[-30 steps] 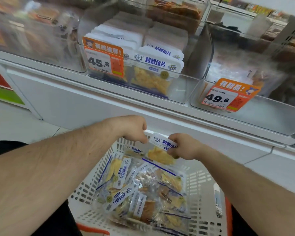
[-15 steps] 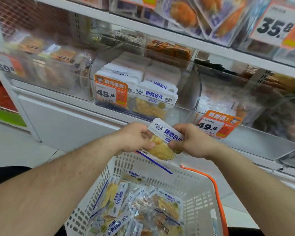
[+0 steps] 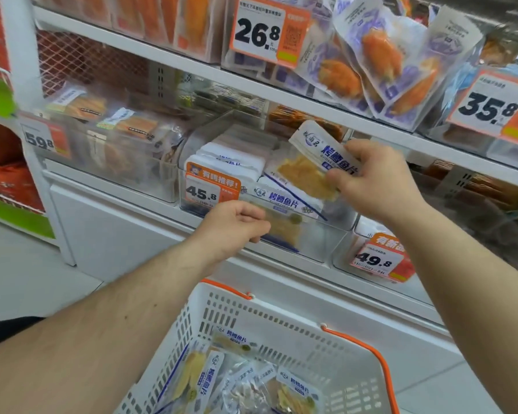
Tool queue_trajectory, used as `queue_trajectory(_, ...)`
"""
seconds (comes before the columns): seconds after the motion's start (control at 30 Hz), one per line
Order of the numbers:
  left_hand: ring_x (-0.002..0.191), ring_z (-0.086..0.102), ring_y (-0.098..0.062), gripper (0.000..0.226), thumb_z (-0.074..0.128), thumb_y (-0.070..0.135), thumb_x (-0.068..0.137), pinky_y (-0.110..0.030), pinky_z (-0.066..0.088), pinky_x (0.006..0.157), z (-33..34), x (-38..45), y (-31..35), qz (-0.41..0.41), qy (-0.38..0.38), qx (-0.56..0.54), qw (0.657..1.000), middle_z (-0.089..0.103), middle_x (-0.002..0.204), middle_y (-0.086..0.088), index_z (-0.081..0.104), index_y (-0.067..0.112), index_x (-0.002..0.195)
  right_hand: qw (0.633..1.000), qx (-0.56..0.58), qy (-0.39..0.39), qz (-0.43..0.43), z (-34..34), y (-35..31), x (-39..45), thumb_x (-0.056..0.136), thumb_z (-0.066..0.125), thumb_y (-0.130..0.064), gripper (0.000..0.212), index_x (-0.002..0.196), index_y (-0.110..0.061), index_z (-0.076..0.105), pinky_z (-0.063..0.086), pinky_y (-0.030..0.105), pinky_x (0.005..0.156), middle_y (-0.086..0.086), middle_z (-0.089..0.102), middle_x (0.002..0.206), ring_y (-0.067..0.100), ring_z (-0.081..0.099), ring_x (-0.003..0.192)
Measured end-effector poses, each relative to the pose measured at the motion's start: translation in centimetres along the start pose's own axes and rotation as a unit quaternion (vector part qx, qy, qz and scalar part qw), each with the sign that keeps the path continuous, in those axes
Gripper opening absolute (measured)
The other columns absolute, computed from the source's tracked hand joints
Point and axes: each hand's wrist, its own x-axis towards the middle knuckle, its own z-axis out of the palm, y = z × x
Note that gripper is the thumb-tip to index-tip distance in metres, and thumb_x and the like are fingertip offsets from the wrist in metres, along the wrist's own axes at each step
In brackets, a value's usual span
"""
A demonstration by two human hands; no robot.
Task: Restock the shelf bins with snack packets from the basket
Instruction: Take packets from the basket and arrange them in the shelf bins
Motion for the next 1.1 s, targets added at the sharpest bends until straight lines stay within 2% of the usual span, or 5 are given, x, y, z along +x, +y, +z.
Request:
queue_trajectory(0.1, 0.070, 0.063, -0.011, 0.013, 0.070, 0.009, 0.087, -0.022, 0.044, 0.063, -0.1, -0.2, 0.1, -0.016, -0.001, 0.016, 1.000, 0.071, 0.082, -0.007, 0.066, 0.016, 0.097, 0.999, -0.033, -0.011, -0.014, 0.7, -0.2, 1.5, 0.088, 0.069, -0.019, 0.007, 0.088, -0.022, 0.063, 0.037, 0.026, 0.057, -0.010, 0.056, 0.073, 0.014, 0.053, 0.067)
queue_trajectory(0.47, 0.071, 0.064, -0.011, 0.012, 0.071, 0.010, 0.086, -0.021, 0.044, 0.061, -0.3, -0.5, -0.1, -0.034, -0.021, 0.049, 0.998, 0.071, 0.083, -0.004, 0.066, 0.020, 0.091, 0.983, -0.114, -0.140, 0.029, 5.4, 0.2, 2.5, 0.087, 0.068, -0.019, 0.012, 0.097, -0.016, 0.074, 0.054, 0.035, 0.076, 0.004, 0.071, 0.095, 0.026, 0.064, 0.088)
queue_trajectory(0.63, 0.066, 0.063, -0.010, 0.014, 0.070, 0.008, 0.086, -0.016, 0.041, 0.053, 0.0, -0.4, -0.3, -0.038, -0.025, 0.058, 0.997, 0.069, 0.078, -0.002, 0.065, 0.021, 0.088, 0.974, -0.135, -0.169, 0.067, 6.9, 0.4, 2.6, 0.089, 0.056, -0.015, 0.032, 0.058, -0.020, 0.052, 0.041, 0.029, 0.063, 0.001, 0.058, 0.067, 0.029, 0.059, 0.075)
queue_trajectory(0.87, 0.066, 0.063, -0.007, 0.013, 0.071, 0.012, 0.086, -0.016, 0.041, 0.054, 0.5, -0.2, -0.5, -0.044, -0.035, 0.082, 0.995, 0.070, 0.082, -0.002, 0.065, 0.023, 0.090, 0.965, -0.104, -0.207, 0.124, 8.4, 0.0, 2.6, 0.083, 0.046, -0.009, 0.022, 0.069, -0.007, 0.063, 0.045, 0.028, 0.056, 0.011, 0.065, 0.074, 0.028, 0.060, 0.068)
queue_trajectory(1.1, 0.071, 0.065, -0.008, 0.012, 0.070, 0.015, 0.086, -0.021, 0.042, 0.059, 0.8, -0.3, -1.0, -0.050, -0.053, 0.113, 0.991, 0.070, 0.086, 0.000, 0.065, 0.024, 0.091, 0.952, -0.105, -0.265, 0.111, 8.4, -0.4, 2.5, 0.089, 0.042, -0.001, 0.017, 0.084, -0.006, 0.058, 0.039, 0.031, 0.067, 0.022, 0.063, 0.095, 0.028, 0.050, 0.078)
